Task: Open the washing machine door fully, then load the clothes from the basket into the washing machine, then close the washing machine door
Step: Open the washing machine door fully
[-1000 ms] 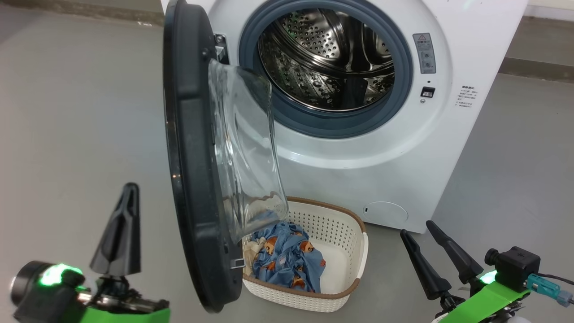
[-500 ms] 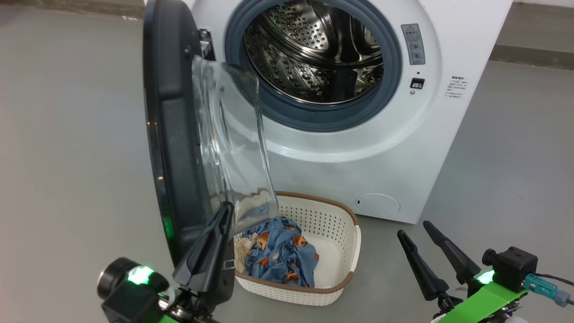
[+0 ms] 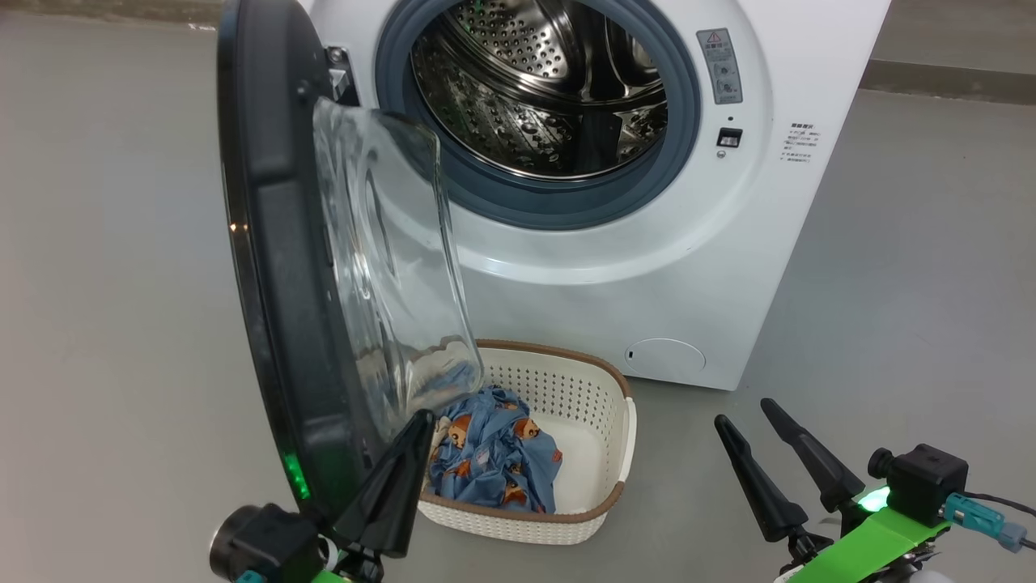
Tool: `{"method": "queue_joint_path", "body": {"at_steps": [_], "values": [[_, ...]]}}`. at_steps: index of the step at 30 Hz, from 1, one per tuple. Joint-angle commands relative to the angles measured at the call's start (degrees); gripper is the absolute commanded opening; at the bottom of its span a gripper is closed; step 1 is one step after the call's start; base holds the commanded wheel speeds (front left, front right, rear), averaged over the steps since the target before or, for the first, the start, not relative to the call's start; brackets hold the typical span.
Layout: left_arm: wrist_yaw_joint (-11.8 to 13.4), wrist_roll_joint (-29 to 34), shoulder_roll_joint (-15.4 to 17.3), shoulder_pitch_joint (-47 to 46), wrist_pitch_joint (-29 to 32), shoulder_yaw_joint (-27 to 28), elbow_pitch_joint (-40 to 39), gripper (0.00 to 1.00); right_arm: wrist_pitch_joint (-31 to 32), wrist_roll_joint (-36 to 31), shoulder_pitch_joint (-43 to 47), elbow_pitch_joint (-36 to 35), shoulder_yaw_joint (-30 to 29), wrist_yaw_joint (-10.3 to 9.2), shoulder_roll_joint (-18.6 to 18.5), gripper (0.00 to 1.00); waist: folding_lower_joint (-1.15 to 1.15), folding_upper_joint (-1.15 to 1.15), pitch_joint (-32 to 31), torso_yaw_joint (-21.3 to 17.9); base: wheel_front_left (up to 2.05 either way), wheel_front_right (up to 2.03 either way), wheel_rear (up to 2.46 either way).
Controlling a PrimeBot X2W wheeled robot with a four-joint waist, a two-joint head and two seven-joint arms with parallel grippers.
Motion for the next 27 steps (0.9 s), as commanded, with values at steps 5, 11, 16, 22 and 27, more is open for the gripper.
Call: {"method": "queue_joint_path", "body": {"at_steps": [5,11,16,22,27], "values": [[0.78,-0.99,0.36,-1.47,-0.23,2.72,1.89,0.0,-0.7,0.36,-2.29,-1.29,0.9,0.09,-0.66,1.0,0.0,0.0,0.02,-0.14,0.0,0.0,0.0],[1.28,-1.72,0.38,-1.98,-0.46,3.47,4.06,0.0,-0.7,0.45,-2.21,-1.19,1.11,0.09,-0.75,1.0,0.0,0.0,0.03,-0.14,0.0,0.0,0.0],[1.68,-2.58,0.56,-2.02,-0.33,4.2,5.39,0.0,-0.7,0.48,-2.09,-1.17,1.25,0.09,-0.83,1.0,0.0,0.0,-0.06,0.07,0.0,0.0,0.0],[2.04,-3.68,1.17,-2.28,-0.15,5.45,6.65,0.0,-0.7,0.51,-1.98,-1.02,1.5,0.09,-0.83,1.0,0.0,0.0,-0.3,0.84,0.0,0.0,0.0],[2.49,-4.41,2.11,-2.61,0.18,6.79,7.5,0.0,-0.7,0.63,-1.93,-0.92,1.78,0.09,-0.8,1.0,0.0,0.0,-0.38,1.75,0.0,0.0,0.0]]}}
